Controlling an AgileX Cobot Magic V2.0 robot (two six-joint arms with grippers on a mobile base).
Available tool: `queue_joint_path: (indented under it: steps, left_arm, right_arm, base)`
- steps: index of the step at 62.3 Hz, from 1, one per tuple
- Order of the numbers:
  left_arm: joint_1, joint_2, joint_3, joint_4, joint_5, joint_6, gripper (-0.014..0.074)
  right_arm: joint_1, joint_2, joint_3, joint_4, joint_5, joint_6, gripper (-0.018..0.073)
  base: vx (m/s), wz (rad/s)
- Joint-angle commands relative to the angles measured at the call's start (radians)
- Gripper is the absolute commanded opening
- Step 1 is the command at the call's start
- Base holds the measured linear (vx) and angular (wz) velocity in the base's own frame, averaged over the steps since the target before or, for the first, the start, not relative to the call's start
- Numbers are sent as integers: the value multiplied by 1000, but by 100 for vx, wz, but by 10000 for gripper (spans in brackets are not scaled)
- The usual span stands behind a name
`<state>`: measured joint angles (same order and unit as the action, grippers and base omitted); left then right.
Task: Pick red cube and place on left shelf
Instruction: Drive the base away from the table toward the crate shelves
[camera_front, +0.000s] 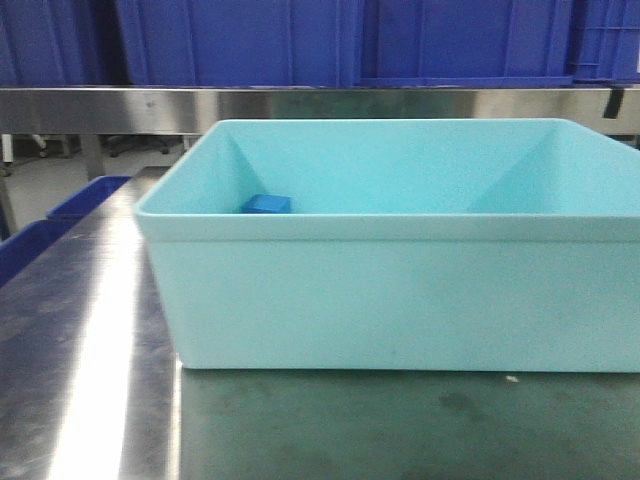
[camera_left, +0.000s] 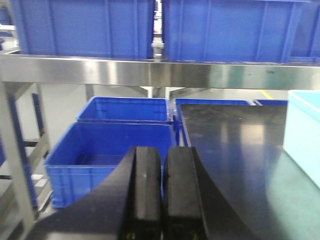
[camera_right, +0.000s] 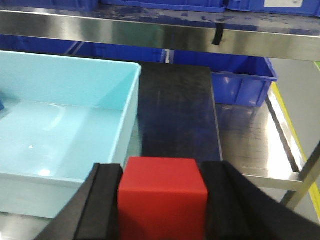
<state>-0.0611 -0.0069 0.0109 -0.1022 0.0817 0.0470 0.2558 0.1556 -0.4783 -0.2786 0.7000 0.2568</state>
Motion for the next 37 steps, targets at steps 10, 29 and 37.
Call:
queue_joint_path:
  steps: [10, 29, 37]
  left_arm:
    - [1, -14, 24, -2, -90, -7, 102]
    - [1, -14, 24, -2, -90, -7, 102]
    - [1, -14, 24, -2, -90, -7, 102]
  right_arm:
    - [-5, 11, -29, -30, -74, -8, 52]
    - [-5, 11, -29, -30, -74, -8, 52]
    - [-5, 11, -29, -30, -74, -8, 52]
  base:
    - [-7, 40]
    - [-11, 64]
    - [-15, 88]
